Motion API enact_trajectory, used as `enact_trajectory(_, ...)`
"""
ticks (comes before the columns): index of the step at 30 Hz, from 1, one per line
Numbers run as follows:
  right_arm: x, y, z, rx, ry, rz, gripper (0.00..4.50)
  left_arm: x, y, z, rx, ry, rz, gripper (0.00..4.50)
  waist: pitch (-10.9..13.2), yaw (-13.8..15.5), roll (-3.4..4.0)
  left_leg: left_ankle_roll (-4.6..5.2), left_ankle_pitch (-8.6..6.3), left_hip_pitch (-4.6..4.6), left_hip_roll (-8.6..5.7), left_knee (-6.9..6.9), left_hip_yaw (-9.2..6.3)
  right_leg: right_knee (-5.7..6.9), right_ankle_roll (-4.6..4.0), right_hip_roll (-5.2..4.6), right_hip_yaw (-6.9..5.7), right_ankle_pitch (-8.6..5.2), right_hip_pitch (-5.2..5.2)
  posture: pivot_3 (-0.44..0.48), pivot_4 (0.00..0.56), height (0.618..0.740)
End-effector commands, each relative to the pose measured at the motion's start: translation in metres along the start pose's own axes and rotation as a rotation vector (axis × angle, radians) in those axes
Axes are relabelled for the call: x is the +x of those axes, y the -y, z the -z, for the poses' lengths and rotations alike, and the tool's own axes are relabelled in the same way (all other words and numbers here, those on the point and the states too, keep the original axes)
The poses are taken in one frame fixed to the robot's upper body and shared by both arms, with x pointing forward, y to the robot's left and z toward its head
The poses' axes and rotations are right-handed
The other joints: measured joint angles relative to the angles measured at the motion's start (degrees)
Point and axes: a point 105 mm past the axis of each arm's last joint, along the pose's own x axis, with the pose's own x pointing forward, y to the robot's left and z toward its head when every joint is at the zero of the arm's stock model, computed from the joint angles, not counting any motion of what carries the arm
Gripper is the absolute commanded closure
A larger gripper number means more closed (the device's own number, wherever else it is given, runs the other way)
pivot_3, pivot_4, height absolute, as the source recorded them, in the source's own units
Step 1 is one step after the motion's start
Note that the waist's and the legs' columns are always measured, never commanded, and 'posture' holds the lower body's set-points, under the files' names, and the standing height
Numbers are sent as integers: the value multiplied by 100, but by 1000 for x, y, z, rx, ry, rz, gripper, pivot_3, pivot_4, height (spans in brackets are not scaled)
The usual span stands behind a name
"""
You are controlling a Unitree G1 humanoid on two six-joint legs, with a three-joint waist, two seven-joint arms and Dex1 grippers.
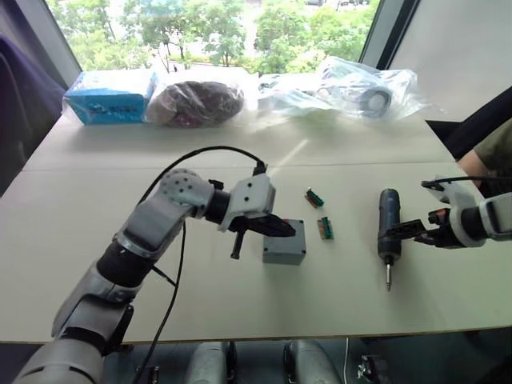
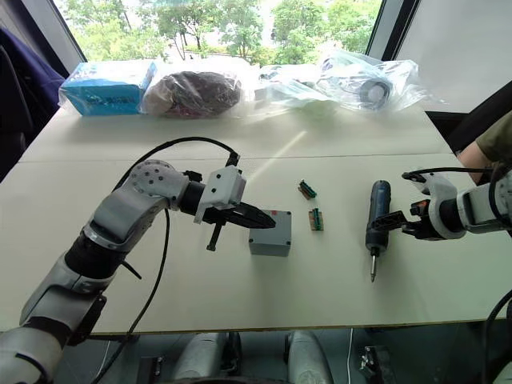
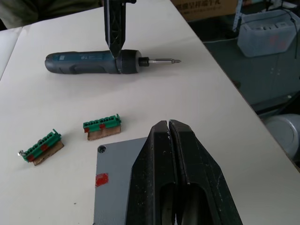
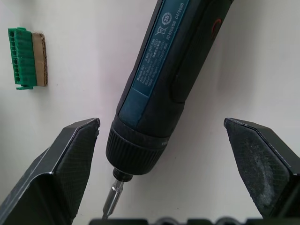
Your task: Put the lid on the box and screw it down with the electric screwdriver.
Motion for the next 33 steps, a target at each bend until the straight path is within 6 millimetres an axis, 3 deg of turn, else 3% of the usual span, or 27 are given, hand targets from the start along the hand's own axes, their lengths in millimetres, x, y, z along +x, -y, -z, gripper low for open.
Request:
enact_trajectory(1, 2, -6, -7, -3, -8, -17, 25, 1, 3, -3, 20, 0, -16, 4500, 0, 8, 0, 0, 0, 0, 0, 0, 0, 0, 0, 0, 0, 0, 0, 0, 150, 740)
enact_trajectory(11, 19, -11, 4, -77, -126, 9, 25, 2, 1, 1, -11, 3, -64, 4500, 0, 41, 0, 2, -1, -2, 0, 0, -1, -2, 0, 0, -2, 0, -1, 0, 150, 740)
enact_trajectory(14, 25, -11, 9, -93, -154, 23, 585, 4, 0, 3, -17, 7, -85, 4500, 0, 42, 0, 1, -1, -2, 1, 0, -2, -1, 0, 1, -3, 0, -1, 0, 150, 740)
enact_trajectory(19, 28, -7, 16, -102, -184, 34, 2355, 1, -1, 3, -51, 20, -123, 4500, 0, 43, 0, 1, -1, -2, 0, 1, -2, -1, 0, 0, -3, 0, 0, 0, 150, 740)
enact_trajectory(21, 26, -5, 16, -98, -179, 40, 2706, -3, -4, 5, -62, 17, -145, 4500, 0, 48, 0, 1, -1, -2, 1, 1, -3, -1, 0, 1, -4, 0, 0, 0, 150, 740)
enact_trajectory(27, 2, 3, -31, -91, 46, 114, 2707, -18, -17, 14, -97, 0, -215, 4500, 0, 40, 0, 1, -1, -2, -2, 3, 0, 0, 1, -2, -5, 1, 1, 0, 150, 740)
enact_trajectory(31, -32, -18, -81, -217, 335, 68, 2707, -26, -24, 19, -124, 0, -232, 4500, 10, 36, 18, 1, -1, -8, -5, 4, 11, 5, 2, -5, 3, 2, -13, 0, 150, 740)
enact_trajectory(33, -54, -46, -108, -348, 617, -22, 2707, -26, -27, 20, -139, 3, -222, 4500, 11, 39, 18, 1, -1, -14, 0, 0, 11, 4, 2, 2, 3, 2, -21, 0, 150, 740)
